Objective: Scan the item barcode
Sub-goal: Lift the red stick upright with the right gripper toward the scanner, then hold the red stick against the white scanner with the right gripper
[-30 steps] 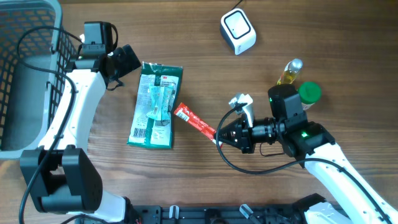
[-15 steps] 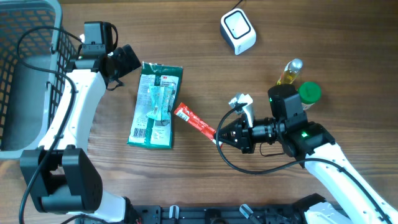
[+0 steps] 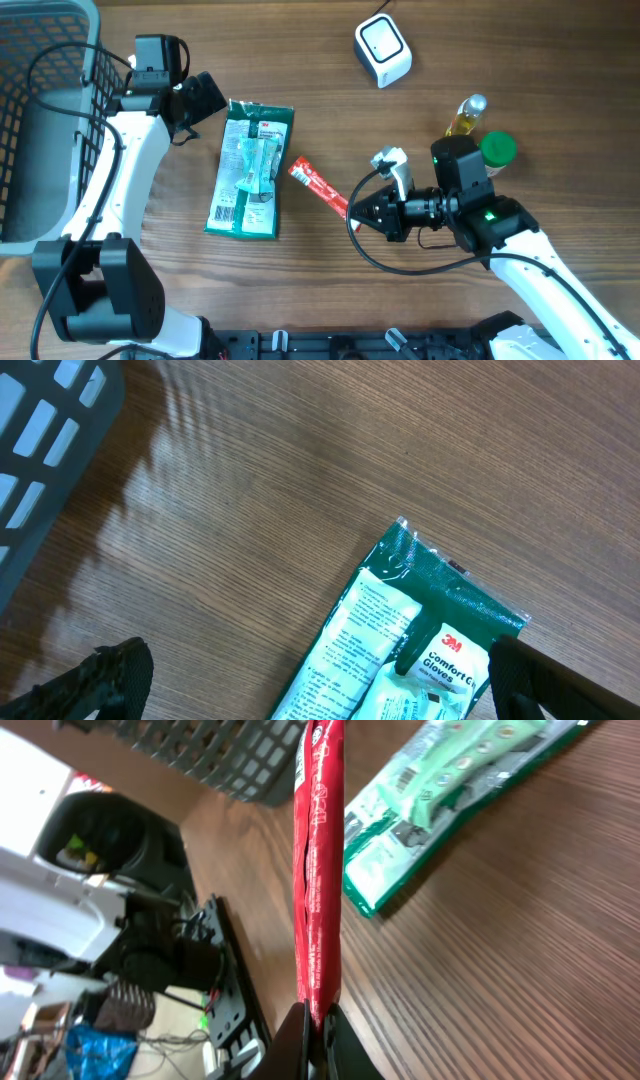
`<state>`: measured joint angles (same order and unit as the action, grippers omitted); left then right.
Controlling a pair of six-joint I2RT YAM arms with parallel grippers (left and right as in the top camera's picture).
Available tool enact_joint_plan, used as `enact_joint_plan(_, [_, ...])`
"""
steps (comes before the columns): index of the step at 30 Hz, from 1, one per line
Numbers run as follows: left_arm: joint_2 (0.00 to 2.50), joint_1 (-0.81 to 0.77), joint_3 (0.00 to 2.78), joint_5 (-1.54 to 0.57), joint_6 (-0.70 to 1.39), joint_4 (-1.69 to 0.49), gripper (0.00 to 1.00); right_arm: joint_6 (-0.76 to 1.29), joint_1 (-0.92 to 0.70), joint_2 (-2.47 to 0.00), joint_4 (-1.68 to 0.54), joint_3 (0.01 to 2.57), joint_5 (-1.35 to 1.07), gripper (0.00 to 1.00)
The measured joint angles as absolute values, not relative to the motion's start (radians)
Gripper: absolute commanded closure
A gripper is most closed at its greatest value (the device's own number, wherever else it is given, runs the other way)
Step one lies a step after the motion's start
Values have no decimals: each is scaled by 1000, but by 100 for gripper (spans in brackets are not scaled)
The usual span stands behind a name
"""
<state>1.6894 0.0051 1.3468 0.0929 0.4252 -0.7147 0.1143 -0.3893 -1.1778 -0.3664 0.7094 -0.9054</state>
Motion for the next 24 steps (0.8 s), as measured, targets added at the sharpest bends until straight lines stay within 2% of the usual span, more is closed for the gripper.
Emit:
enact_joint_plan(3, [1689, 5, 1347, 93, 425, -715, 0, 133, -389, -1192, -568, 836, -830, 96])
enact_joint_plan(6, [1689, 5, 1347, 94, 425, -714, 0, 81, -389, -1288, -907, 1216, -671, 96])
enact_joint_plan(10, [1689, 5, 1347, 94, 425, -714, 0, 22, -391, -1462, -1124, 1649, -429, 96])
enact_joint_plan(13, [1689, 5, 1347, 94, 425, -715, 0, -19, -403, -1581, -1080, 1758, -244, 96])
enact_joint_plan(24, [1689, 5, 1347, 93, 425, -714, 0, -341, -512, -1880, -742, 1759, 506, 96])
